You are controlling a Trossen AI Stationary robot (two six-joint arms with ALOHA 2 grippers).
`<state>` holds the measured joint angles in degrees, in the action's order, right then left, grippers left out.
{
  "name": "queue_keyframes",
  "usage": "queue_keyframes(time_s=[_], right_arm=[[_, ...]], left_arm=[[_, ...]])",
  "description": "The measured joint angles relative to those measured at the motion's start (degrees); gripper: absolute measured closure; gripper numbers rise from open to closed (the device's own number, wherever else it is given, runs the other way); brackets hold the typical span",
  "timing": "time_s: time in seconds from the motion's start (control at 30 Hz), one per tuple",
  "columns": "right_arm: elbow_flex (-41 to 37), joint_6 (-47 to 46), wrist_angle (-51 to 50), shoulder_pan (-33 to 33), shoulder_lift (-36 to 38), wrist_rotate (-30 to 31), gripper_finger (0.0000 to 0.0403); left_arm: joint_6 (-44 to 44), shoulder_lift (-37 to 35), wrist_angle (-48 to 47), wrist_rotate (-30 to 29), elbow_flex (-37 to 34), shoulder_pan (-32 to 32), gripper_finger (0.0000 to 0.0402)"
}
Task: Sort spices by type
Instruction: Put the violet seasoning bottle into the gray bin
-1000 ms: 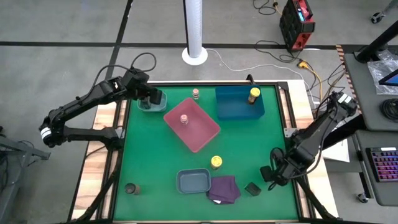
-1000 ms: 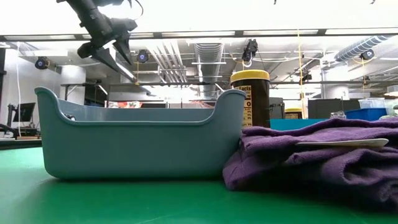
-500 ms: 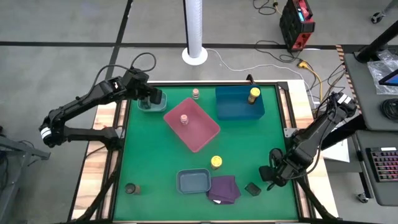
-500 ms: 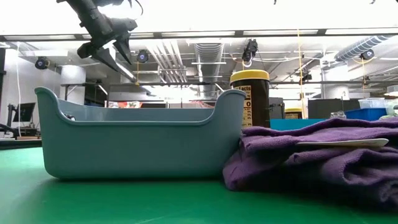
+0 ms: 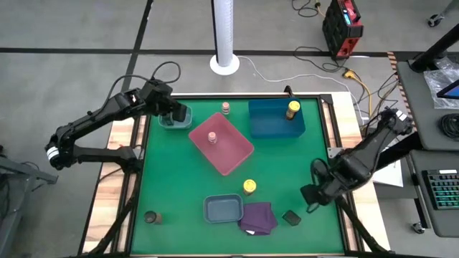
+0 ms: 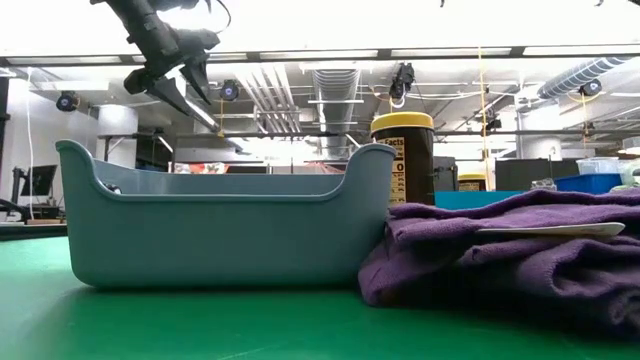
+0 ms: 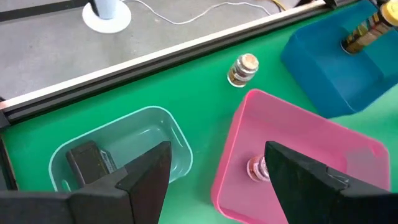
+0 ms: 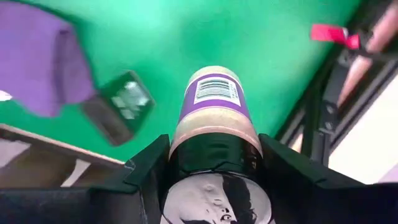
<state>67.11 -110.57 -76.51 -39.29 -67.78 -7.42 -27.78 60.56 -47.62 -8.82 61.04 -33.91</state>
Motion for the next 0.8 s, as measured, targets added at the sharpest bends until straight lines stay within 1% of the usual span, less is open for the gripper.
queue_keyframes(time_s=[0.1, 0.17, 0.3, 0.37, 0.47, 0.57, 0.7, 0.77, 0.8], right_arm=[[5.48, 7.93, -0.84, 5.19, -3.98, 0.09, 0.0202], [9.82, 13.54, -0.99, 8.60, -7.88, 0.10, 0.0202], [20.41, 25.23, -1.36, 14.32, -17.35, 0.11, 0.0202], [26.46, 30.27, -2.29, 16.43, -22.42, 0.13, 0.0202], [36.51, 36.94, -5.38, 18.61, -29.91, 0.14, 0.0202], [47.74, 41.49, -8.76, 19.63, -36.69, 0.13, 0.0202], [60.96, 44.92, -11.36, 20.22, -44.05, 0.04, 0.0202], [66.59, 46.16, -12.70, 20.43, -47.27, -0.07, 0.0202], [68.04, 46.84, -12.46, 20.53, -48.48, -0.16, 0.0202]], left_arm=[[2.12, -0.63, -0.26, 2.24, 0.00, 0.22, 0.0159], [3.23, -1.34, -0.24, 3.59, 0.00, 0.39, 0.0159], [5.52, -3.93, -0.24, 6.33, 0.00, 0.37, 0.0159], [6.37, -5.49, -0.39, 6.54, 0.00, 0.39, 0.0159], [7.36, -8.02, -0.79, 6.56, 0.00, 0.39, 0.0159], [7.84, -9.98, -1.03, 6.54, 0.00, 0.39, 0.0159], [7.87, -11.81, -1.20, 6.54, 0.02, 0.39, 0.0159], [8.05, -12.22, -1.49, 6.54, 0.02, 0.39, 0.0159], [8.20, -12.35, -1.46, 6.54, 0.00, 0.39, 0.0159]])
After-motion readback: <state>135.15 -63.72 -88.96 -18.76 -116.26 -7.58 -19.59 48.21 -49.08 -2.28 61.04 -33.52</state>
